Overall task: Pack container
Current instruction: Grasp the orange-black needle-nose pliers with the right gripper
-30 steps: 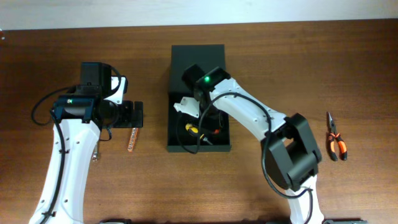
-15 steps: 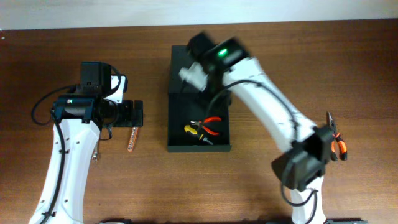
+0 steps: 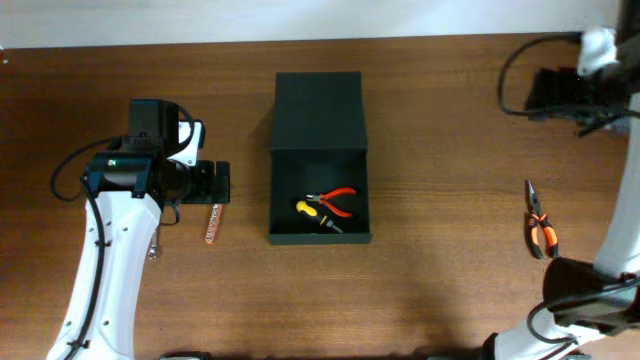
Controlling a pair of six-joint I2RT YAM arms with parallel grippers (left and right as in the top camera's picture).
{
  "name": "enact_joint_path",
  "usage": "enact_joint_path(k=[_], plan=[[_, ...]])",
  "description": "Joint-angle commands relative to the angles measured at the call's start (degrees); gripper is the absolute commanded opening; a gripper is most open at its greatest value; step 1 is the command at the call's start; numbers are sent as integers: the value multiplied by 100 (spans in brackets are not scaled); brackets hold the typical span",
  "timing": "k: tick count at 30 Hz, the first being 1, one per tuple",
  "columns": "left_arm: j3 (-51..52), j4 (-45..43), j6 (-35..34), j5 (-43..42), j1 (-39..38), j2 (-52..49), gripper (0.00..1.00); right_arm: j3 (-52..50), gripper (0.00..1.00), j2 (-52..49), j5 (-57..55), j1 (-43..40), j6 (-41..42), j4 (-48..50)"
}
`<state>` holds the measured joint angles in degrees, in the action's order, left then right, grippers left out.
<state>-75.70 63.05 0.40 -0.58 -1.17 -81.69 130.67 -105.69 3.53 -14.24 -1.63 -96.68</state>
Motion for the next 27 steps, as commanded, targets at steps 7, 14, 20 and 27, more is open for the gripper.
enact_joint_path(k=[7,14,20,27], plan=[[-92,-50,94,-4,-17,44,99,-3344,91,22,-444,-1051,-116,1088],[-92,-52,94,-7,-17,44,99,-5016,91,22,-422,-1123,-398,2533],[-92,-55,94,-4,-17,44,99,-5796,91,22,-420,-1123,-411,3285],[-92,-68,94,-7,-17,44,99,-6369,91,22,-398,-1123,-404,4048]])
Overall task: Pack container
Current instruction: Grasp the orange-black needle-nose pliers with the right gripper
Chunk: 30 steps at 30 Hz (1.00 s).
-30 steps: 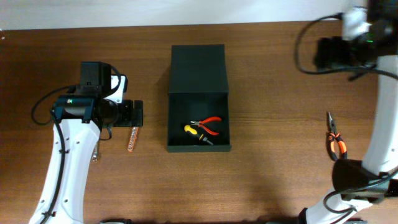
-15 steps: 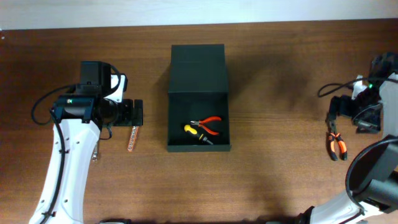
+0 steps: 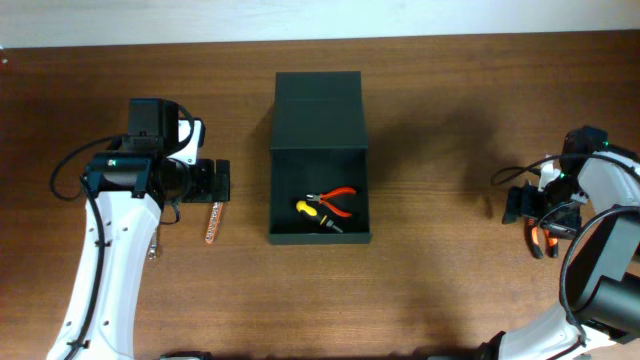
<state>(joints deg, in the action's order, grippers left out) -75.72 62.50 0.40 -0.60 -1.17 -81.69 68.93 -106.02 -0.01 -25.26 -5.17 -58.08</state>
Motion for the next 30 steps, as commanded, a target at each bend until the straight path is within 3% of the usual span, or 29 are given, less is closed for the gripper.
enact_joint_path(k=[1,17,30], plan=[[-90,-15,94,-4,-17,44,99,-225,91,55,-42,-22,-50,249],[-90,-15,94,-2,-17,44,99,-876,90,50,4,-22,-50,1425],[-90,-15,94,-2,-17,44,99,-876,24,50,243,-22,-35,1486]])
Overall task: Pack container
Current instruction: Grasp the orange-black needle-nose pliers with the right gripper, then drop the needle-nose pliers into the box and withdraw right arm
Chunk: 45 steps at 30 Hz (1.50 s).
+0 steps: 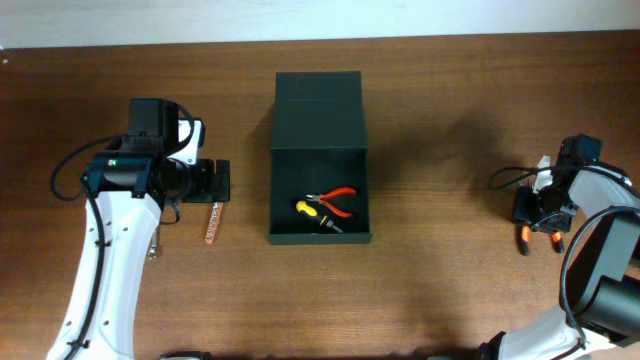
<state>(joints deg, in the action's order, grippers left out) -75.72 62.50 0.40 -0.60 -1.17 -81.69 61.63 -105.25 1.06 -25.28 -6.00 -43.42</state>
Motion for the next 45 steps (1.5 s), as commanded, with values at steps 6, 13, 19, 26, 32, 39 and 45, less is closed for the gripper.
enact_joint_path(k=[6,13,19,26,32,39,45], plan=[[-90,-13,94,-2,-17,44,99,-146,8,-26,136,-20,48,46],[-90,-15,96,0,-17,44,99,92,4,-15,503,195,184,-125],[-90,-26,96,2,-17,44,99,1932,4,151,516,1620,-122,-1325],[-90,-11,92,61,-15,44,99,4800,4,177,444,3860,-1952,-2787],[-90,11,50,109,157,125,99,4848,4,0,262,5438,-2677,-3036],[-90,39,28,105,1073,693,99,4376,4,-621,356,6179,-2653,-2889],[-90,55,31,105,1119,975,99,3939,4,-1285,741,6282,-2498,-2382]])
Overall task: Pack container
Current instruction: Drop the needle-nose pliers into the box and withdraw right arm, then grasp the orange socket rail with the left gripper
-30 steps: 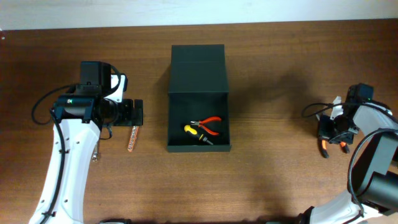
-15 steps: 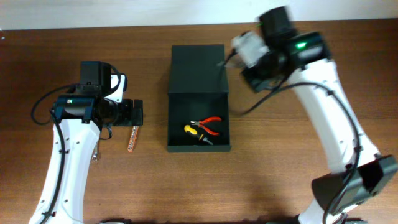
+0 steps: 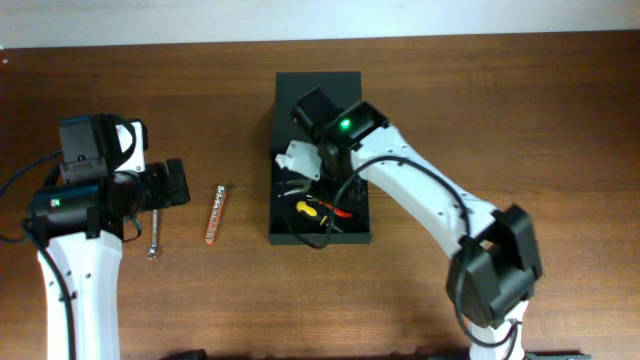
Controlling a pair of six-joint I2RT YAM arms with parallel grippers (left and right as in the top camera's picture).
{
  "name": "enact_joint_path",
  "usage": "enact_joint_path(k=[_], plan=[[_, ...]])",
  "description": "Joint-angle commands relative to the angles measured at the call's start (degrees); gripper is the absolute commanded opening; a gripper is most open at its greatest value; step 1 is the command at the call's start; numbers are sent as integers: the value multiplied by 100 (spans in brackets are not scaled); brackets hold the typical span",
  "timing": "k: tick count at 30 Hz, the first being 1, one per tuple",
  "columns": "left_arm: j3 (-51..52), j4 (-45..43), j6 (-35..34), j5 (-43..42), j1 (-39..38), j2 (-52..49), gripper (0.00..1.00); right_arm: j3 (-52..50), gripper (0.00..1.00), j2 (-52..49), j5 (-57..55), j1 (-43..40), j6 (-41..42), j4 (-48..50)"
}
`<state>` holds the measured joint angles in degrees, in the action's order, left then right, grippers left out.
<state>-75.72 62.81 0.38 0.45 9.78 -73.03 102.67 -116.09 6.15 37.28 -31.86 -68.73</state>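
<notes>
The black container (image 3: 320,236) stands open at mid-table with its lid (image 3: 318,95) folded back. Inside lie a yellow-handled tool (image 3: 309,208) and red-handled pliers (image 3: 347,212), both partly covered. My right gripper (image 3: 304,180) reaches down into the box from the right arm. It looks shut on a tool, of which only a grey metal tip (image 3: 292,185) shows. The orange-handled pliers are nowhere to be seen on the table. My left gripper (image 3: 176,183) hangs open and empty, left of a copper-coloured tool (image 3: 214,214) on the table.
A thin silver bit (image 3: 154,236) lies on the wood below the left gripper. The right arm's links (image 3: 430,205) span from the box to the lower right, where its base (image 3: 495,270) stands.
My right arm has left the far right edge and now reaches into the container. The orange pliers are gone from the table. My left gripper has drawn back leftward off the copper tool.
The orange pliers first lay at the right edge while my right arm was raised at the back. My right gripper then stood beside them, then over them. Now it is in the box. My left gripper stayed over the copper tool throughout, then moved left.
</notes>
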Motion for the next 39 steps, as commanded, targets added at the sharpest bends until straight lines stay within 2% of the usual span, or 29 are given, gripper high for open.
enact_joint_path(k=[1,4,5,6,7,8,10,13,17,20,24,26,29,31,33,39], plan=[[-90,31,33,-2,24,116,99,-205,4,-291,245,26,101,168],[-90,76,33,-2,24,118,99,-238,4,-568,249,26,101,173],[-90,74,33,-2,24,116,99,-238,11,-691,251,26,101,175],[-90,72,33,-2,24,118,99,-238,23,-739,251,26,103,175],[-90,74,33,-4,24,116,99,-238,55,-807,254,26,103,175],[-90,76,33,-4,24,116,99,-240,60,-815,254,26,101,175],[-90,85,33,-2,24,118,99,-232,80,-800,245,20,101,232],[-90,87,61,-7,24,118,99,-94,97,-719,201,9,293,184],[-111,216,660,-26,-229,129,99,881,99,-313,-214,-127,649,-291],[-111,275,702,-50,-634,116,99,1906,99,79,-726,-365,986,-691],[-109,284,702,-63,-1040,-127,99,3340,99,501,-1064,-1071,1639,-1213],[-109,282,699,-66,-1143,-492,99,4201,99,717,-1093,-2039,2601,-1679],[-109,260,702,-63,-1150,-1062,99,4529,99,787,-1005,-3051,3097,-2151],[-109,212,704,-61,-1150,-1580,99,4520,99,750,-621,-3963,3097,-2516],[-109,133,704,-59,-1150,-1976,99,4500,99,667,-437,-4463,3091,-2721],[-105,-262,833,28,-1150,-3099,99,4076,99,573,-164,-5193,3082,-2839]])
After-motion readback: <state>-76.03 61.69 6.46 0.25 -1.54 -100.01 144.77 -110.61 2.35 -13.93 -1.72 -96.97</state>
